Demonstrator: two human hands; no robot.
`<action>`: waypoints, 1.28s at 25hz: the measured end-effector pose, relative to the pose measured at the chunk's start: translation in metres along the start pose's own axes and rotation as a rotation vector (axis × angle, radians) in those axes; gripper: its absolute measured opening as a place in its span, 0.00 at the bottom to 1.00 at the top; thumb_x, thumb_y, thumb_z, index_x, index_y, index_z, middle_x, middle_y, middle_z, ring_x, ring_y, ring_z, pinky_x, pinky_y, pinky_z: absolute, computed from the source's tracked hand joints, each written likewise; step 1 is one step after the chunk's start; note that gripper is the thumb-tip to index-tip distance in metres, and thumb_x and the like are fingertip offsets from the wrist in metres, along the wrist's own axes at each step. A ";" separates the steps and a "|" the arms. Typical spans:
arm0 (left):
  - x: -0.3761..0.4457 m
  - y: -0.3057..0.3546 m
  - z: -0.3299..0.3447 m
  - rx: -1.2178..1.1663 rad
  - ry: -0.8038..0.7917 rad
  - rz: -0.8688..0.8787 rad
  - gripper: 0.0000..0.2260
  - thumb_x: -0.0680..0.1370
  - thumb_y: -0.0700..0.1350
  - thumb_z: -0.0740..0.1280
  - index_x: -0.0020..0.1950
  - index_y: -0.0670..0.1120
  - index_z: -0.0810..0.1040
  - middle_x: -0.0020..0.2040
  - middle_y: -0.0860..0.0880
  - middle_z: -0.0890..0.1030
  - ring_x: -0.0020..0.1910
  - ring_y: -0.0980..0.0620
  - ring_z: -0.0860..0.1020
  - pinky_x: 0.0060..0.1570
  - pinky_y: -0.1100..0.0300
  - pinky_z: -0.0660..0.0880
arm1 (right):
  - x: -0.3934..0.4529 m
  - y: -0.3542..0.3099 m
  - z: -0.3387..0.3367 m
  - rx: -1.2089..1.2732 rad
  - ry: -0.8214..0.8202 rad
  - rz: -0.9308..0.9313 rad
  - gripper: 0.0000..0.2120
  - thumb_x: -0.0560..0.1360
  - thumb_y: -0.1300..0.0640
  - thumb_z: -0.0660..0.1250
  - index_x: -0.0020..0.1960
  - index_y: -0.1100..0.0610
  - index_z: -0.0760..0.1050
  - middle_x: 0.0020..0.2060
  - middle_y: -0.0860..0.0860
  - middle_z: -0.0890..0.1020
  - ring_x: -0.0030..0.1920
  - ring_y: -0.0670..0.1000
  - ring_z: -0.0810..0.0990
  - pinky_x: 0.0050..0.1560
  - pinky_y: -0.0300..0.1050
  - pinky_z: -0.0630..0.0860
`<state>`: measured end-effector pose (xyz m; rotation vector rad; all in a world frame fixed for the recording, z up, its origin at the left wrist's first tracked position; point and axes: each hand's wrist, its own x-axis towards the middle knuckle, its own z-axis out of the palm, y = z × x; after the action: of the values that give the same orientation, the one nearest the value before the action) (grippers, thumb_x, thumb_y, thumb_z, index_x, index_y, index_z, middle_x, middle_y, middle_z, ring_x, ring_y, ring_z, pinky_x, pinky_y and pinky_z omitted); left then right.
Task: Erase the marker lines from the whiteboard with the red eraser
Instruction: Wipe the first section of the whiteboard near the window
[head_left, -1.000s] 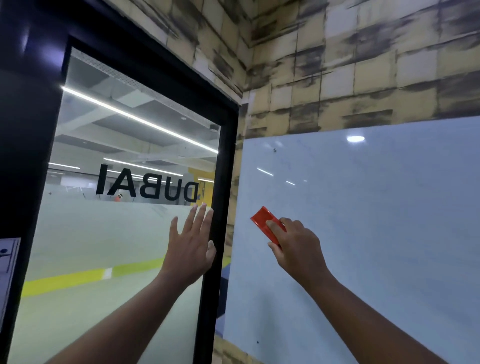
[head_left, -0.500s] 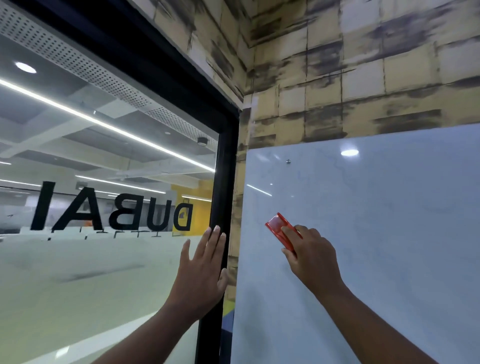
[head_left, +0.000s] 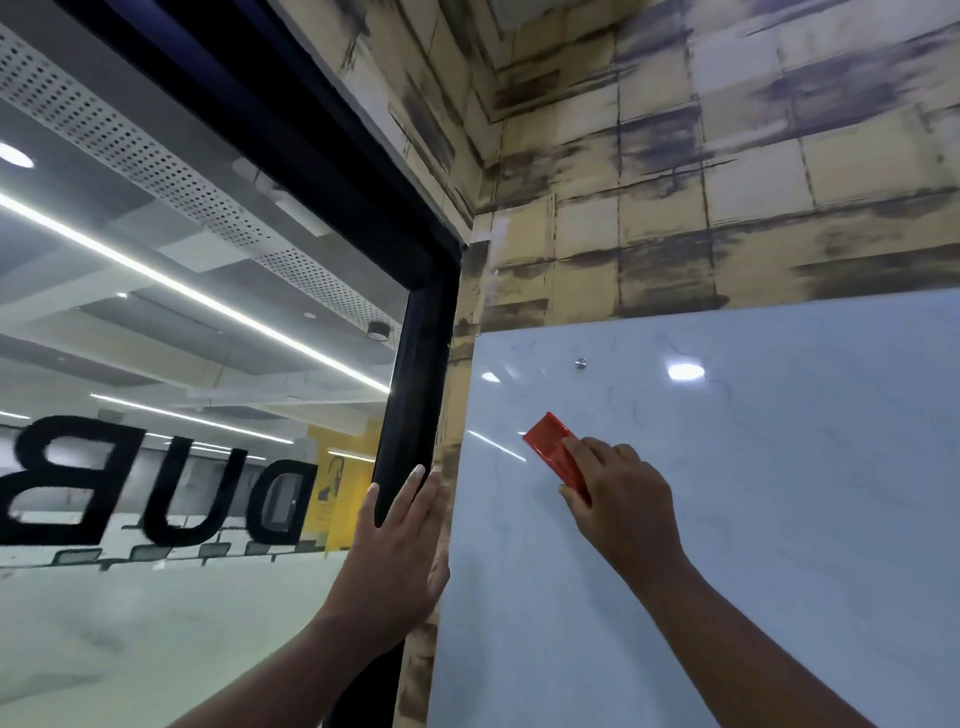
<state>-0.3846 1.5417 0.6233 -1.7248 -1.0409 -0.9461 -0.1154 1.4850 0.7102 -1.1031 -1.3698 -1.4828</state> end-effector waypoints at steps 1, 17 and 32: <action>0.012 -0.004 0.011 -0.006 0.004 -0.026 0.31 0.80 0.55 0.56 0.78 0.40 0.74 0.80 0.42 0.72 0.79 0.41 0.71 0.67 0.31 0.75 | 0.007 0.003 0.010 0.005 0.022 0.004 0.27 0.64 0.51 0.81 0.61 0.56 0.80 0.46 0.49 0.84 0.40 0.56 0.80 0.32 0.47 0.77; 0.135 -0.029 0.135 -0.447 -0.088 -0.119 0.42 0.75 0.63 0.29 0.88 0.51 0.43 0.88 0.55 0.42 0.87 0.55 0.43 0.83 0.46 0.46 | 0.075 0.016 0.097 -0.078 0.063 -0.220 0.24 0.72 0.48 0.76 0.64 0.58 0.79 0.53 0.52 0.85 0.44 0.56 0.81 0.37 0.50 0.80; 0.217 -0.023 0.221 -0.549 0.490 -0.044 0.26 0.87 0.49 0.51 0.85 0.45 0.63 0.85 0.49 0.64 0.84 0.49 0.62 0.81 0.44 0.63 | 0.122 -0.004 0.182 -0.175 0.089 -0.275 0.20 0.76 0.50 0.70 0.64 0.60 0.79 0.45 0.57 0.79 0.44 0.57 0.77 0.36 0.53 0.79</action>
<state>-0.2933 1.8073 0.7551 -1.7532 -0.5214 -1.6949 -0.1411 1.6665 0.8303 -0.9692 -1.3912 -1.8582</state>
